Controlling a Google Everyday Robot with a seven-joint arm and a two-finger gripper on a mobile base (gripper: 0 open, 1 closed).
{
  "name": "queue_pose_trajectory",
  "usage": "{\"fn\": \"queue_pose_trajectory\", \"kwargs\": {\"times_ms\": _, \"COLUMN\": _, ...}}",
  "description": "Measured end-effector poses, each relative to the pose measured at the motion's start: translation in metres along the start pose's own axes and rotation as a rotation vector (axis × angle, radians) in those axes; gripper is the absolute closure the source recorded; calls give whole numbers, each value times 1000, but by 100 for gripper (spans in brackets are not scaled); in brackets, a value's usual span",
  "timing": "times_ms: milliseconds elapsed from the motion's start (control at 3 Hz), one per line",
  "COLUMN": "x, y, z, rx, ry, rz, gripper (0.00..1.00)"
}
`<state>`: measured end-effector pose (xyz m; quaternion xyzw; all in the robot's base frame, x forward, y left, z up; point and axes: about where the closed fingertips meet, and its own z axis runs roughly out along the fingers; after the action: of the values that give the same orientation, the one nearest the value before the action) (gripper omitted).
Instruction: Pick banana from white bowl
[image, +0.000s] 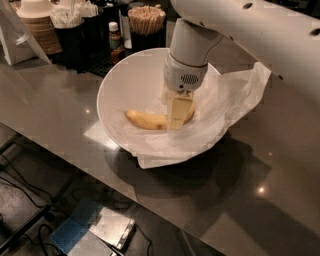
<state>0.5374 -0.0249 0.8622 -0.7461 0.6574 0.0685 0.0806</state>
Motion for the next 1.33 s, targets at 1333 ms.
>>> {"fn": "queue_pose_trajectory", "kwargs": {"times_ms": 1333, "x": 7, "y": -6, "z": 10, "rx": -8, "ry": -19, "rz": 25, "gripper": 41}}
